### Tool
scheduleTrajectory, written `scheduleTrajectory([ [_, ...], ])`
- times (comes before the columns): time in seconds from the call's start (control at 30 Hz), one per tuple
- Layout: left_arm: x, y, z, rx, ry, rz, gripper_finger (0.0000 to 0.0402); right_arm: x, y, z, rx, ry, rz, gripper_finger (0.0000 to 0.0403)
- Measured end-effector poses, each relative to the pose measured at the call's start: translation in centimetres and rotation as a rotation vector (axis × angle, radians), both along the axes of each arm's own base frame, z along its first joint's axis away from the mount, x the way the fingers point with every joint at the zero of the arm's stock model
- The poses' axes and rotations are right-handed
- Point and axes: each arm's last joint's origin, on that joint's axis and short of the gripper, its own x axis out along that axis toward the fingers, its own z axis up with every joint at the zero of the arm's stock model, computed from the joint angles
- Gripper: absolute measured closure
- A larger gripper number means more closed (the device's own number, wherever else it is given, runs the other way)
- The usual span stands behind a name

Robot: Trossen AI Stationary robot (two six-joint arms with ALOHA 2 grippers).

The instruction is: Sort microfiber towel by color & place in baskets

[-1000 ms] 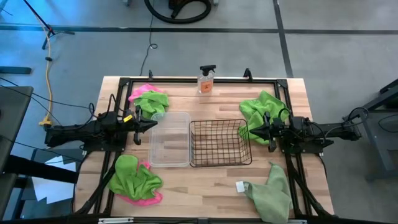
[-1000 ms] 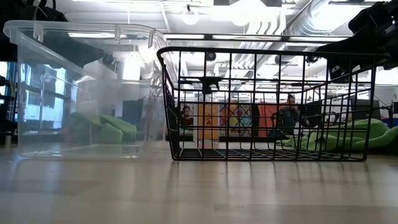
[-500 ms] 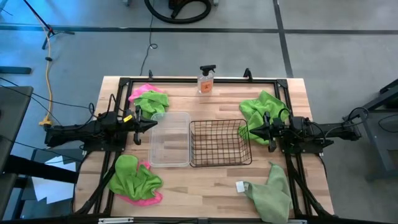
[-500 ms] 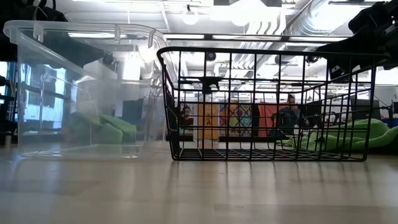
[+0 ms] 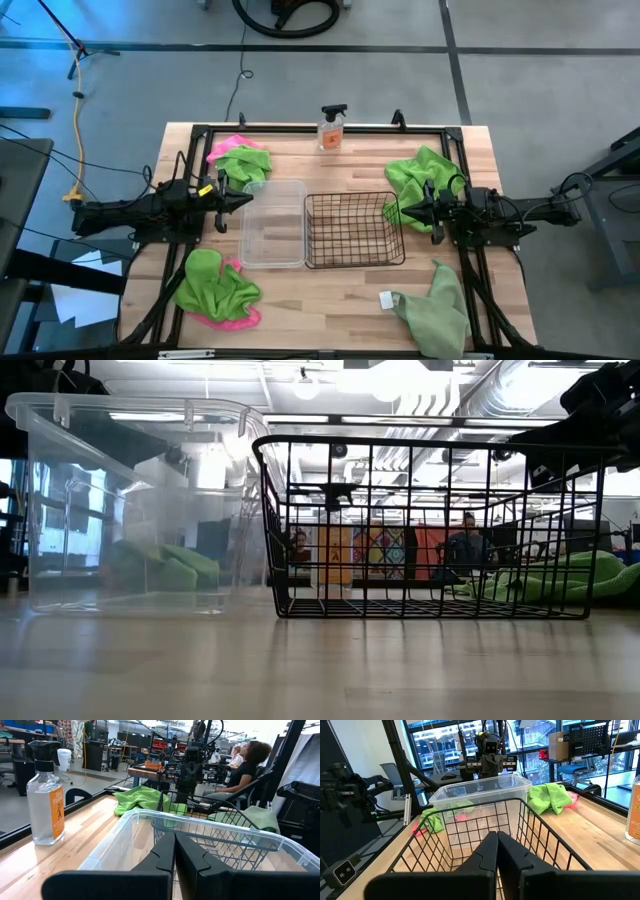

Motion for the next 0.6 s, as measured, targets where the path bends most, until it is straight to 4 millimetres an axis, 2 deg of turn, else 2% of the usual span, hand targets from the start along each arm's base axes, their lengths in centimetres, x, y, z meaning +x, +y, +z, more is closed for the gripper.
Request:
scheduleTrajectory([
  [0.4, 0.00, 0.00, -0.01, 0.000, 0.001, 0.000, 0.0401, 0.00, 0.00, 0.00, 0.000, 0.000, 0.000, 0.0402],
  [0.6, 0.00, 0.00, -0.01, 0.000, 0.001, 0.000, 0.0401, 0.00, 0.00, 0.00, -0.060, -0.001, -0.002, 0.0402],
])
